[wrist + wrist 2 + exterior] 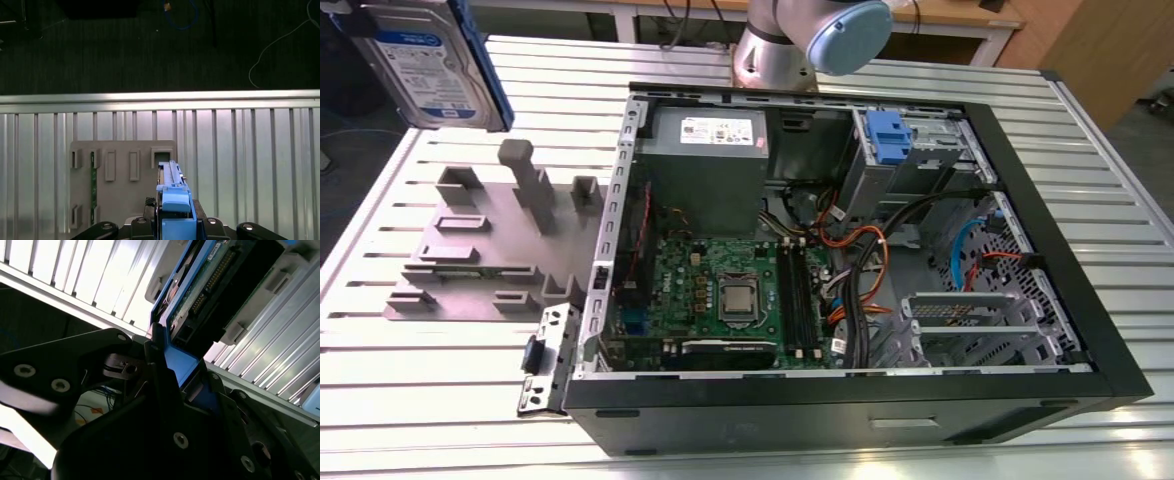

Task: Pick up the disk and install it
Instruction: 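Pick up the disk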

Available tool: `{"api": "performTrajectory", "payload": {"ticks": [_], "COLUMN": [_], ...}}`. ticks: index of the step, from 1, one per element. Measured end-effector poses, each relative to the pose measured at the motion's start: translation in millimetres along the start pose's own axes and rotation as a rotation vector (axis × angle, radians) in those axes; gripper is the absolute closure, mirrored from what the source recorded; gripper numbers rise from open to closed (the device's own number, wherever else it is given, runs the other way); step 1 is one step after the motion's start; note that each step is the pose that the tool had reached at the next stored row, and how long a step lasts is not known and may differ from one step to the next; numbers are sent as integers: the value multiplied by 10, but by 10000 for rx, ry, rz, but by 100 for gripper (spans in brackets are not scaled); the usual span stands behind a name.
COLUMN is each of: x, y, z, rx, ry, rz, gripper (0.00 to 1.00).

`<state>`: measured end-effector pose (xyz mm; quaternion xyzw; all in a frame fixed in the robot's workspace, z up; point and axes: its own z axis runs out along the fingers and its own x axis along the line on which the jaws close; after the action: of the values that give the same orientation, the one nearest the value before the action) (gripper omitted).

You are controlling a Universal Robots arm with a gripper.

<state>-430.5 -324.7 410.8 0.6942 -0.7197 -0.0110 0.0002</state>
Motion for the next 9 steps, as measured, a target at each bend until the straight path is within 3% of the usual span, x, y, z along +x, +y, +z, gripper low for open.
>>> {"api": "performTrajectory", "payload": {"ticks": [9], "x": [-2], "y": [3], "z": [-160], "rx": [1], "ry": [0], "rz": [0], "gripper": [63]}}
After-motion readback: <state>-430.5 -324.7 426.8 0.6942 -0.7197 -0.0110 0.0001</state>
